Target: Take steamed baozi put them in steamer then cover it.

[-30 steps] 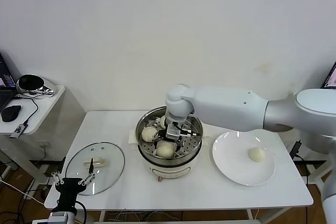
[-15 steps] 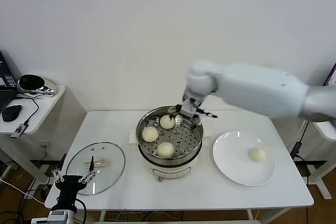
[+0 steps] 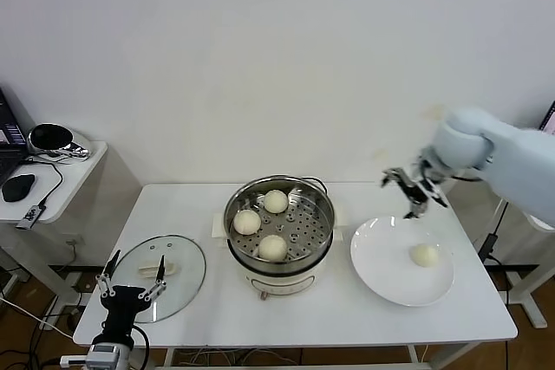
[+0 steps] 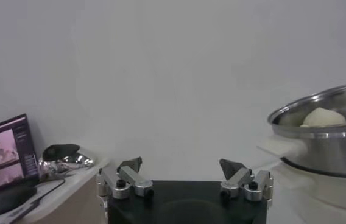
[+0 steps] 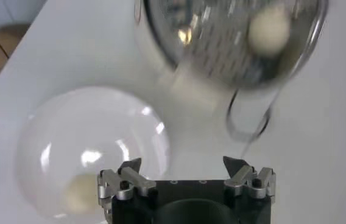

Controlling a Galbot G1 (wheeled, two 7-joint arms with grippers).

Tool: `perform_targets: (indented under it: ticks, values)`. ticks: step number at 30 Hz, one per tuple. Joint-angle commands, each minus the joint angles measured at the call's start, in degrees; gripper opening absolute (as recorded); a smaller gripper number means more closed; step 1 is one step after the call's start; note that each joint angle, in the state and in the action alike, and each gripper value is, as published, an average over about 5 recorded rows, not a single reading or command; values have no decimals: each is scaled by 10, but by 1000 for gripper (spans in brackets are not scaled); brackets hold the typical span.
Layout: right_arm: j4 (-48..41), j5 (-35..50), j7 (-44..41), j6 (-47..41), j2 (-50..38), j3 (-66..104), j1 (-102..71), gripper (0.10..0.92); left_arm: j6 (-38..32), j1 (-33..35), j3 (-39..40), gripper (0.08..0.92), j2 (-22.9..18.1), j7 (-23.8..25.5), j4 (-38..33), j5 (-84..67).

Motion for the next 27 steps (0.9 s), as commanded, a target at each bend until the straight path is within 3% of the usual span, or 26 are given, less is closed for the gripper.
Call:
perform_targets:
  ticks: [1,17,27]
  values:
    - [-102,-92,9,-17,-99,309,-346,823,0,4,2,823,2,0,0,3]
    - [-263,-148,9,39,60,350,-377,823,1,15,-10,823,-6,1,-1,9]
    - [-300,-153,4,51,112,339,-363,823,1,16,-17,823,-8,1,0,8]
